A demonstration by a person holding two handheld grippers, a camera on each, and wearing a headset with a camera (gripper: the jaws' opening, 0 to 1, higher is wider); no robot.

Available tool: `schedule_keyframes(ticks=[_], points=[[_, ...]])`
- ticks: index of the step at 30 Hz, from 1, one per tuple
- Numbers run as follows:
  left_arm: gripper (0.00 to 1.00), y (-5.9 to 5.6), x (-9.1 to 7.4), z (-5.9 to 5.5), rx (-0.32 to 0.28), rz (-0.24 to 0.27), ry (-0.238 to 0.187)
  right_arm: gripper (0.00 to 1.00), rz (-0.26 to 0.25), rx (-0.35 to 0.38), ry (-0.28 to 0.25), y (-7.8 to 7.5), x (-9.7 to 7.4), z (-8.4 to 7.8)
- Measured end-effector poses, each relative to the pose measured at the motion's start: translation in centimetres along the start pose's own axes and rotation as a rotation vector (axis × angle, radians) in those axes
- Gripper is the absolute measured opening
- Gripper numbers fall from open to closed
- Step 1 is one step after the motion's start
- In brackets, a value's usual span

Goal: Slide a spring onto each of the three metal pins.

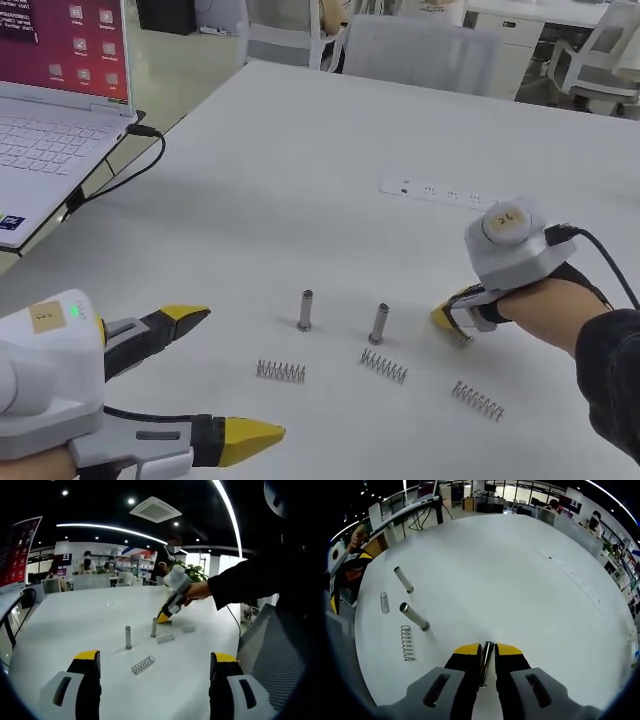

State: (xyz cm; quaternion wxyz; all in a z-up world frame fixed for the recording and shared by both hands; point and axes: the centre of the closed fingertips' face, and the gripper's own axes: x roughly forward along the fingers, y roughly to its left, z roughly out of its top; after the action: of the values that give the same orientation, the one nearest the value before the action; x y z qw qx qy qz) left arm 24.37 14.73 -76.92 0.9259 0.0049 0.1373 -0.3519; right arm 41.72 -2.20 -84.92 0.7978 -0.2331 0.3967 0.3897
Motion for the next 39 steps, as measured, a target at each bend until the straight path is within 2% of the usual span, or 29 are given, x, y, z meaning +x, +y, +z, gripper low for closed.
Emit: schedule_keyframes(ticks=[7, 15, 23, 39], points=[[0.87, 0.1, -0.1, -0.1, -0.003, 0.003, 0.004, 0.07, -0.001, 0.004, 0.032, -0.1, 0.1, -0.3], [0.87, 0.2, -0.2, -0.1, -0.006, 0.004, 0.002, 0.07, 0.002, 0.053, 0.055, -0.2, 0.2, -0.3], [0.87, 0.1, -0.3, 0.1, -0.005, 0.005, -0.004, 0.06, -0.008, 0.055, 0.067, -0.1, 0.1, -0.5], [0.86, -0.2, -0.1, 0.6, 0.007, -0.009, -0.015, 0.05, -0.03, 0.073, 0.013, -0.1, -2.4, 0.1]])
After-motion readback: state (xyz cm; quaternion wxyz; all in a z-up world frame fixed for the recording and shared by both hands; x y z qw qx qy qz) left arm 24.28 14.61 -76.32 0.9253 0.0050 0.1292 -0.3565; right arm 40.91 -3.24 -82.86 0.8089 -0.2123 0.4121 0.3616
